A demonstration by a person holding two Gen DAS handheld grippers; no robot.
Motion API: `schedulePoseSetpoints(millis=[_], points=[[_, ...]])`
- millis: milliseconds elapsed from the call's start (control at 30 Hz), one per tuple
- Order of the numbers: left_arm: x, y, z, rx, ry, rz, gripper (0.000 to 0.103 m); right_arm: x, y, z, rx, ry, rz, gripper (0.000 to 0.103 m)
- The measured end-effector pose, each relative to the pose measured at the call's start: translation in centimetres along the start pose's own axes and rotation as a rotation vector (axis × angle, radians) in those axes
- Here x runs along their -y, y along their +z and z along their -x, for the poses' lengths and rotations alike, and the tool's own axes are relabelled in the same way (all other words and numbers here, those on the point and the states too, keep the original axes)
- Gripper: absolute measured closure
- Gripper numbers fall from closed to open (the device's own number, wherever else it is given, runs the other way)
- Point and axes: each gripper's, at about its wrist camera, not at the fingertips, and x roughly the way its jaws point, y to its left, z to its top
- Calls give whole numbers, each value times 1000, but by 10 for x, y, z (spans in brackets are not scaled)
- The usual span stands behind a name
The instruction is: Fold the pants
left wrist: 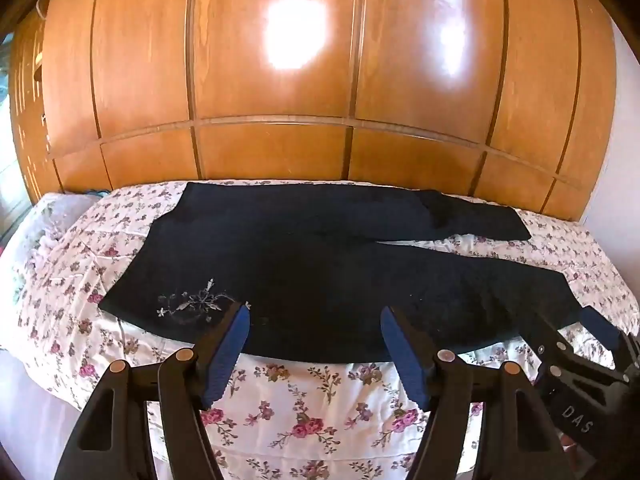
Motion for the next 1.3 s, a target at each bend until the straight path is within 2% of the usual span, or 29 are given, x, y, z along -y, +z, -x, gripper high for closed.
schedulePoseSetpoints(millis=[433,1300], points=[[4,-2,0,-15,-8,6,34,6,-1,-9,-20,-29,-7,0],[-1,-7,-6,-54,5,20,34,4,-2,-12,-32,-17,-3,0]])
